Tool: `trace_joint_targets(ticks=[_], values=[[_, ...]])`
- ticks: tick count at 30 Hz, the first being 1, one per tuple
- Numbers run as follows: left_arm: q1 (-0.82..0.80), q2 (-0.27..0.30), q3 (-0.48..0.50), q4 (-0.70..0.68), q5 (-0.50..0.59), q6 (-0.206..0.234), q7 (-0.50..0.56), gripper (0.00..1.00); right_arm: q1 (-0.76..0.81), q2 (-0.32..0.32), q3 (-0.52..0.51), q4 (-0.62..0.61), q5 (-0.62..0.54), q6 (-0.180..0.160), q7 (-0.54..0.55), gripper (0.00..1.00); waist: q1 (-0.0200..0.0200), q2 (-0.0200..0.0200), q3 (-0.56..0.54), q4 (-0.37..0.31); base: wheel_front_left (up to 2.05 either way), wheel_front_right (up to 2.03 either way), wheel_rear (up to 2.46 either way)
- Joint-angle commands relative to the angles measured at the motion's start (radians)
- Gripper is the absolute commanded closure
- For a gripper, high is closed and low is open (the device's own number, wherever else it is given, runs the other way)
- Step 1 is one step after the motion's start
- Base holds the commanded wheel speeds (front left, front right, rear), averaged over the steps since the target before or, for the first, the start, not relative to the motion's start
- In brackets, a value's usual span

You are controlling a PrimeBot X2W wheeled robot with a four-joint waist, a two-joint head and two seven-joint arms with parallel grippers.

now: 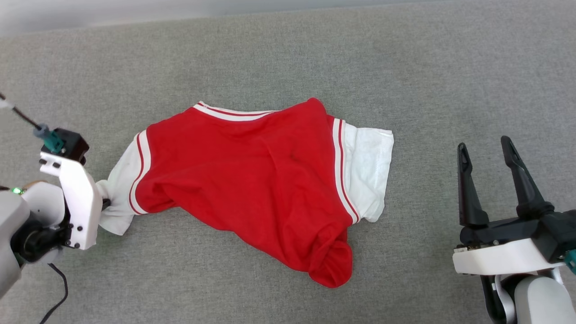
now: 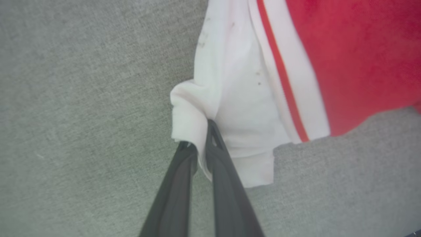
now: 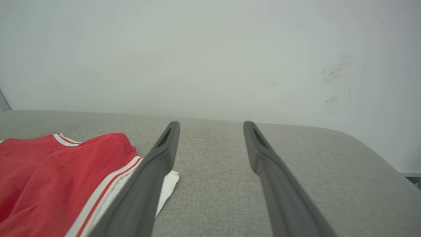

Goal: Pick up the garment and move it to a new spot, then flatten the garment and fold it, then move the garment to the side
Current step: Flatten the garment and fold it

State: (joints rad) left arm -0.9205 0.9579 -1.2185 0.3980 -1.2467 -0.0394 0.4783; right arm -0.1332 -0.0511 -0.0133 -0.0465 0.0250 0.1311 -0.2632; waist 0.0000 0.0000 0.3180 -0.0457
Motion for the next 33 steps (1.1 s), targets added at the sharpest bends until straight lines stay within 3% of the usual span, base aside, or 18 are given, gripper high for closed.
trace_joint_targets(ticks=[1,2,3,6,9,15,16,20,23,27,30,33], values=[[0.03,-0.015,-0.002,0.02,-0.009,0.005,-0.017,1.0,-0.003,0.002,0.006,0.004,-0.011,-0.001,-0.002,0.0,0.0,0.0,-0.008,-0.003,0.0,0.0,0.0],[0.041,-0.025,-0.004,0.031,-0.008,0.007,-0.029,0.72,-0.007,0.001,0.009,0.003,-0.016,-0.001,-0.002,0.0,0.0,0.0,-0.012,-0.003,0.0,0.0,0.0],[0.045,-0.032,-0.005,0.042,0.003,0.01,-0.048,0.0,-0.012,-0.004,0.011,0.003,-0.02,-0.001,-0.002,0.0,0.0,0.0,-0.018,-0.003,0.0,0.0,0.0],[0.041,-0.046,0.008,0.057,0.038,0.009,-0.138,0.0,-0.04,-0.027,0.011,-0.015,-0.027,-0.001,-0.002,0.0,0.0,0.0,-0.034,0.0,0.0,0.0,0.0],[0.029,-0.051,0.043,0.055,0.086,0.039,-0.289,0.0,-0.077,-0.069,0.013,-0.03,-0.031,-0.001,-0.002,0.0,0.0,0.0,-0.055,0.007,0.0,0.0,0.0],[0.084,-0.073,0.107,0.003,0.155,0.159,-0.597,0.0,-0.192,-0.183,0.03,-0.014,-0.033,-0.001,-0.002,0.0,0.0,0.0,-0.093,0.035,0.0,0.0,0.0],[0.084,-0.073,0.107,0.003,0.155,0.159,-0.597,0.0,-0.192,-0.183,0.03,-0.014,-0.033,-0.001,-0.002,0.0,0.0,0.0,-0.093,0.035,0.0,0.0,0.0],[0.151,-0.078,0.158,-0.064,0.173,0.259,-0.724,0.0,-0.291,-0.288,0.122,0.084,0.003,-0.001,0.027,0.0,0.0,0.0,-0.105,0.049,0.0,0.0,0.0],[0.218,-0.089,0.24,-0.142,0.212,0.347,-0.743,0.0,-0.383,-0.373,0.229,0.138,0.057,-0.001,0.143,0.0,0.0,0.0,-0.104,0.063,0.0,0.0,0.0],[0.358,-0.136,0.44,-0.282,0.344,0.464,-0.743,0.0,-0.507,-0.475,0.362,0.166,0.19,-0.001,0.335,0.0,0.0,0.0,-0.086,0.084,0.0,0.0,0.0],[0.466,-0.188,0.591,-0.368,0.455,0.52,-0.743,0.0,-0.587,-0.539,0.468,0.176,0.298,-0.001,0.48,0.0,0.0,0.0,-0.068,0.099,0.0,0.0,0.0],[0.583,-0.263,0.735,-0.436,0.562,0.541,-0.743,0.0,-0.669,-0.603,0.579,0.188,0.412,-0.001,0.637,0.0,0.0,0.0,-0.047,0.111,0.0,0.0,0.0]])
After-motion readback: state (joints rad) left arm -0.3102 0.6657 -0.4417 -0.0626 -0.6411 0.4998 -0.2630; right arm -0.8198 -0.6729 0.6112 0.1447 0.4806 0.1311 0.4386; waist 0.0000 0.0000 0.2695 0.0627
